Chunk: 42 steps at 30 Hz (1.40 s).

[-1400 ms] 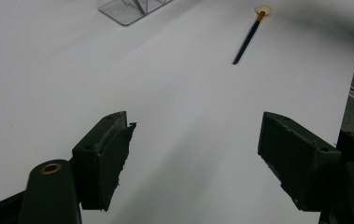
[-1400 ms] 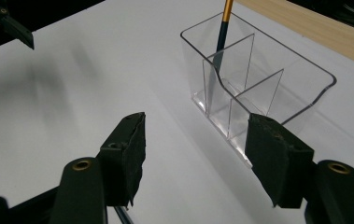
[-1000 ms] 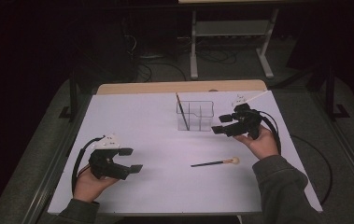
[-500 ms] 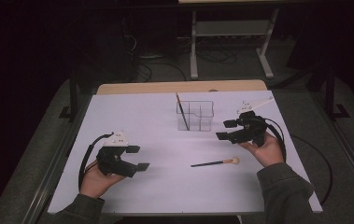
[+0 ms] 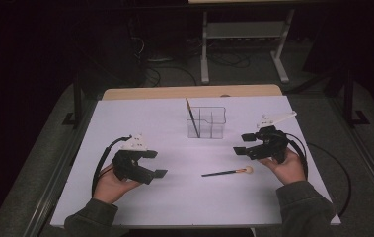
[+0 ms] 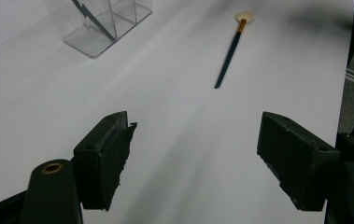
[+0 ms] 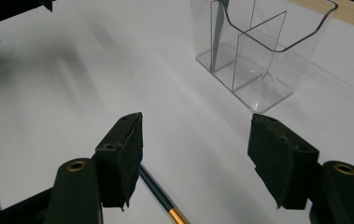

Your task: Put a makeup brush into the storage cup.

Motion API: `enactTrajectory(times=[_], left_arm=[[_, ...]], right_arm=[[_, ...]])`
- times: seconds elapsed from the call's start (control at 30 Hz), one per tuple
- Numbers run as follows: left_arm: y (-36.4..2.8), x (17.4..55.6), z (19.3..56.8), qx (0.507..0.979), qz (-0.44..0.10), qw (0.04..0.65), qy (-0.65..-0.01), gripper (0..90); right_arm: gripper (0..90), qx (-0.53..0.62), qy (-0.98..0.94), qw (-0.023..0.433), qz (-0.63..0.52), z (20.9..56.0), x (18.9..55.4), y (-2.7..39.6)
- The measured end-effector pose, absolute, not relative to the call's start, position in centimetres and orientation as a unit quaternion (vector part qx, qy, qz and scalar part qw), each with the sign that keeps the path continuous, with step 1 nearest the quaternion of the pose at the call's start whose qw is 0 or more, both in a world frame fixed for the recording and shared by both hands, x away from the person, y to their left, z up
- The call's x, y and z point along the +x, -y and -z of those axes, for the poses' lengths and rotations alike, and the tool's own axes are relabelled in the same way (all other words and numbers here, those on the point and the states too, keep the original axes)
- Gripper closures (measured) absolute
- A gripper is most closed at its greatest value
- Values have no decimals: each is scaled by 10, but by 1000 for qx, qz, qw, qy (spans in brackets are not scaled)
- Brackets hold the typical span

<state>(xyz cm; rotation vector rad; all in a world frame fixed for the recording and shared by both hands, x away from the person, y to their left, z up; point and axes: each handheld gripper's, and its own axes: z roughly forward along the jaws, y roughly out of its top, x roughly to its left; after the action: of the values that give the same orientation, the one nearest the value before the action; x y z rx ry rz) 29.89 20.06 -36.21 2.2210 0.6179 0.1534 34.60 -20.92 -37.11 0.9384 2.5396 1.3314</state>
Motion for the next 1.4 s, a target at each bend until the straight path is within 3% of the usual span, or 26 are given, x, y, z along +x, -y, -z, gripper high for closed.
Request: enactTrajectory(times=[0.73, 1.4], left_arm=[[-191, 298, 366, 883, -59, 401, -236, 249], [-153, 312, 359, 900, -48, 382, -202, 252]], right_arm=[[330, 289, -860, 56, -417, 376, 340, 211], [318, 305, -850, 57, -426, 388, 327, 222]])
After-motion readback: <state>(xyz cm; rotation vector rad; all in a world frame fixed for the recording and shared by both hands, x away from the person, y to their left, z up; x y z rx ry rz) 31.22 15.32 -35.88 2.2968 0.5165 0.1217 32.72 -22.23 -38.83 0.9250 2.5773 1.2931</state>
